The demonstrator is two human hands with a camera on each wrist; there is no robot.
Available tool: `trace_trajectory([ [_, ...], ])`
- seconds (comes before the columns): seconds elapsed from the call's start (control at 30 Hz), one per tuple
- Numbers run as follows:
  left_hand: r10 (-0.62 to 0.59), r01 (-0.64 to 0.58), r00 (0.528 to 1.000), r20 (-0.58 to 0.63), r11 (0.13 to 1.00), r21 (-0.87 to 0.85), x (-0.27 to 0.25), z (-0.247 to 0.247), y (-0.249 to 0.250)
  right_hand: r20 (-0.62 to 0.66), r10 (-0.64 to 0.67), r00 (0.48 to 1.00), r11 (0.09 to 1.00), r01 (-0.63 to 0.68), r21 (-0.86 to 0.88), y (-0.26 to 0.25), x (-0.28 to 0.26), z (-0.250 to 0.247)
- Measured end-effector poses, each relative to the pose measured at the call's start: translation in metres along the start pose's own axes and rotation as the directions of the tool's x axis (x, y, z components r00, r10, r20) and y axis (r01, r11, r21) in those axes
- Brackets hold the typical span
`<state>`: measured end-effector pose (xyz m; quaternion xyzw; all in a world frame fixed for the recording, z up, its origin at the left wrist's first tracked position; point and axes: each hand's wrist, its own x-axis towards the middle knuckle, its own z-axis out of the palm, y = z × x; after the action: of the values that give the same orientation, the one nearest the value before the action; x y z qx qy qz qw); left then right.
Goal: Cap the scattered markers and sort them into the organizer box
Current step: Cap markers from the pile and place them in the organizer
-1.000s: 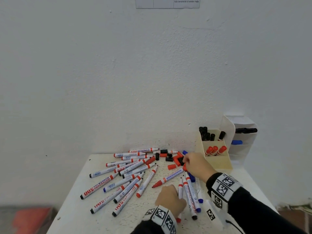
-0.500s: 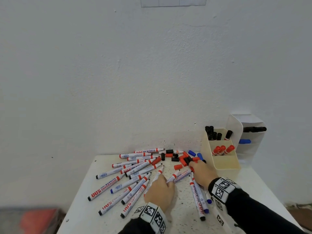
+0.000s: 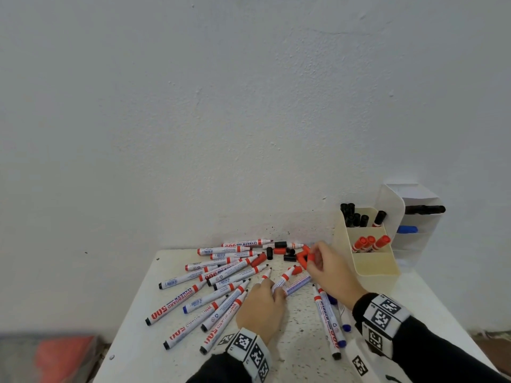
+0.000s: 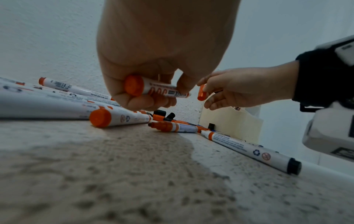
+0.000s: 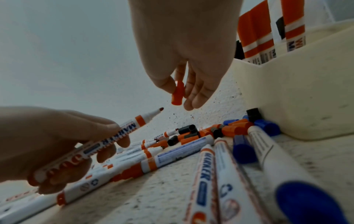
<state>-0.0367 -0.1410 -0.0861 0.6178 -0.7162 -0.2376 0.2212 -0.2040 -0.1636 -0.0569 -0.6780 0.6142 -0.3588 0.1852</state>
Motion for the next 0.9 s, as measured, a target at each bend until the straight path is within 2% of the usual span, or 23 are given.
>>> trace_trajectory([
  [0.13,0.044,-0.044,0.999,-0.008,0.999,0.003,-0.003,-0.002,0.001,0.007,0.044,0.999,0.989,-0.044,0.141,-0.004,-0.005,0.002],
  [0.27,0.07,-0.07,0.997,-0.015,0.997,-0.014,-0.007,-0.006,0.0,0.084,0.099,0.992,0.967,-0.116,0.229,-0.001,-0.009,0.001],
  [0.43,0.116,-0.116,0.993,-0.01,0.993,-0.01,-0.009,-0.007,0.0,0.195,0.103,0.975,0.954,-0.153,0.26,0.001,-0.011,-0.004],
  [0.53,0.134,-0.134,0.991,-0.006,0.991,-0.002,-0.012,-0.006,0.003,0.199,0.088,0.976,0.966,-0.132,0.224,0.001,-0.015,-0.003],
  [0.63,0.189,-0.189,0.982,0.008,0.981,0.044,-0.018,-0.005,0.01,0.233,0.176,0.956,0.953,-0.225,0.202,0.005,-0.014,-0.003],
  [0.77,0.22,-0.228,0.973,0.064,0.961,0.155,-0.02,-0.001,0.022,0.24,0.331,0.912,0.906,-0.379,0.188,0.005,-0.01,0.003],
  [0.83,0.188,-0.2,0.974,0.128,0.976,0.088,-0.022,0.0,0.024,0.231,0.333,0.914,0.903,-0.38,0.2,-0.002,-0.01,0.004],
  [0.9,0.174,-0.171,0.963,0.206,0.985,-0.034,-0.026,-0.001,0.025,0.228,0.274,0.934,0.926,-0.32,0.2,-0.009,-0.011,0.004],
])
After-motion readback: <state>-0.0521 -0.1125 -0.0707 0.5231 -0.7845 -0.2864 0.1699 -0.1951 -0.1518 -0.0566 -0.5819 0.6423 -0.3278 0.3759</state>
